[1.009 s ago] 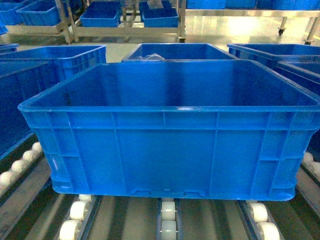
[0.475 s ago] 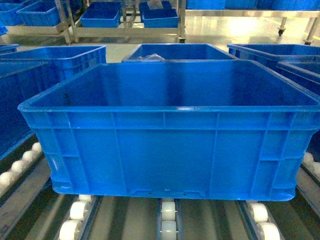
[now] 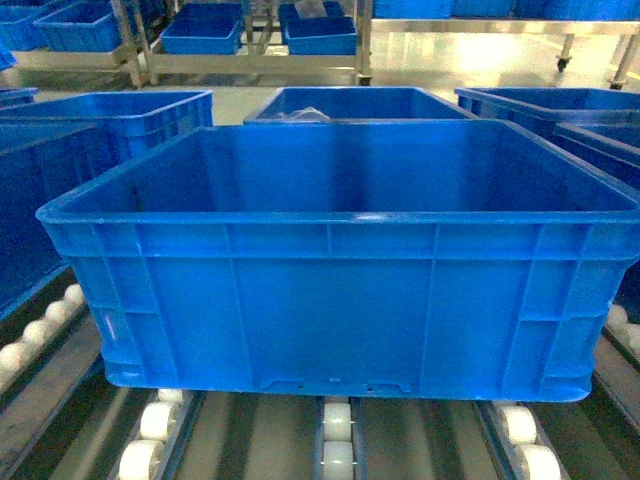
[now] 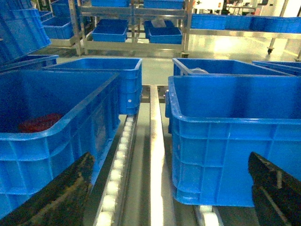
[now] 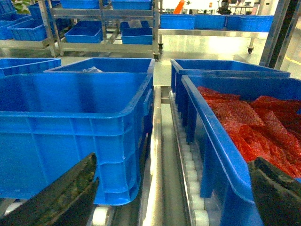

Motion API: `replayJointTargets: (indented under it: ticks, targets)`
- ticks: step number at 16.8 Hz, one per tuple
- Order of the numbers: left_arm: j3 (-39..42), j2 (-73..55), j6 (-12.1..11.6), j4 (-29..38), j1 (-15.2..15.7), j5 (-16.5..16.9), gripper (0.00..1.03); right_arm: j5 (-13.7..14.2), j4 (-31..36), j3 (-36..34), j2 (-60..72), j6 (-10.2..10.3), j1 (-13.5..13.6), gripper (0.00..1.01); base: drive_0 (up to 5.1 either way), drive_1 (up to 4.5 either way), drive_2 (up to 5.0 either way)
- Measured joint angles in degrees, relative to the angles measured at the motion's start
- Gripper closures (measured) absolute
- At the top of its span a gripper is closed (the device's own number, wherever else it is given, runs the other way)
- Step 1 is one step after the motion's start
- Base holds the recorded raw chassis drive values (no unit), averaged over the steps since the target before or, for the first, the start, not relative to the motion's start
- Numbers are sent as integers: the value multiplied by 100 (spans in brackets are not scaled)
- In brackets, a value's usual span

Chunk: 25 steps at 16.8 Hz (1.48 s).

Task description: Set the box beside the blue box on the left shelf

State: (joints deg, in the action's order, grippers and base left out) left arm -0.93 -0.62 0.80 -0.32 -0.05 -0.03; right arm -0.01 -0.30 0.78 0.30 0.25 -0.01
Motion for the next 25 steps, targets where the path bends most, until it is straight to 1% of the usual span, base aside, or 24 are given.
replayJointTargets:
  ticks: [1,2,25]
  targets:
    - [0,0,-11,0,0,0,3,0,0,0,-2,2,0,1,0,0,0]
    - [0,0,-13,0,0,0,5,0,2,0,-2,2,0,4,0,0,0]
    - [0,0,-15,0,0,0,5,0,0,0,0,2,0,3,0,0,0]
